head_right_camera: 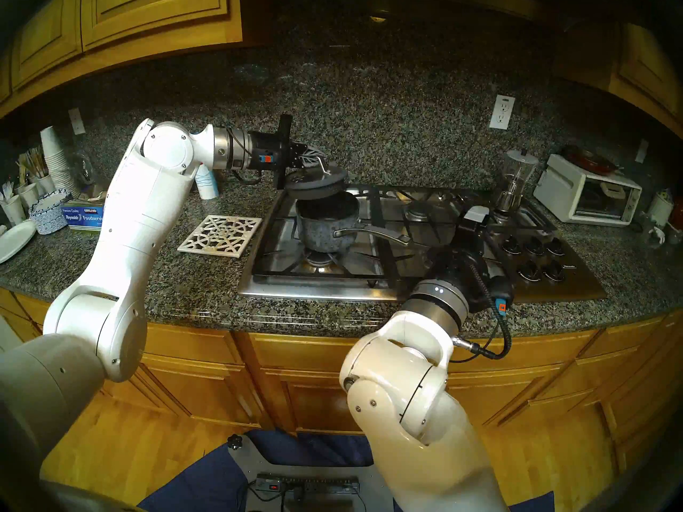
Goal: Pick up the pot, put it on the stove, take off the pot lid
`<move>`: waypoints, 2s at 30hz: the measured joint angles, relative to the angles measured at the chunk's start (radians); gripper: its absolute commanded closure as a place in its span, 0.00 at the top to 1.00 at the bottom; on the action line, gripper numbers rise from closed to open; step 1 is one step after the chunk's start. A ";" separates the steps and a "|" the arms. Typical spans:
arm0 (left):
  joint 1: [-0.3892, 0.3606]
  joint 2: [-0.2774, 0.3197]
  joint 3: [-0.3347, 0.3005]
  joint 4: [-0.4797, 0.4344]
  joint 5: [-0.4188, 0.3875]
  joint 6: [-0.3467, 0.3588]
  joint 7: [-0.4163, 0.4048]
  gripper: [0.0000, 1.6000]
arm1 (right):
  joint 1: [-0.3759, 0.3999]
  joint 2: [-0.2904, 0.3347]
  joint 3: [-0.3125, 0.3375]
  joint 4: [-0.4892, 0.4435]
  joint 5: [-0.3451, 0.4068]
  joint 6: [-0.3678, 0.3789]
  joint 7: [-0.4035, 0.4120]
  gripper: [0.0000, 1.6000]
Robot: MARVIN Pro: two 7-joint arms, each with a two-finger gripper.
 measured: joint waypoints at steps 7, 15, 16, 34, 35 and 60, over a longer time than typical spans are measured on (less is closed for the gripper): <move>-0.005 0.011 -0.012 0.006 0.001 -0.008 0.004 0.00 | 0.000 0.000 0.000 0.000 0.000 0.000 0.000 1.00; -0.011 0.032 -0.025 0.031 0.005 -0.024 0.019 0.00 | 0.000 0.000 0.000 0.000 0.000 0.000 0.000 1.00; -0.012 0.035 -0.026 0.035 0.005 -0.026 0.021 0.00 | 0.000 0.000 0.000 0.000 0.000 0.000 0.000 1.00; -0.027 0.100 -0.043 0.116 0.035 -0.076 0.069 0.00 | 0.000 0.000 0.000 0.000 0.000 0.000 0.000 1.00; -0.028 0.104 -0.044 0.120 0.037 -0.079 0.072 0.00 | 0.000 0.000 0.000 0.000 0.000 0.000 0.000 1.00; -0.025 0.212 -0.054 0.192 0.076 -0.161 0.155 0.00 | 0.000 0.000 0.000 0.000 -0.001 0.000 0.000 1.00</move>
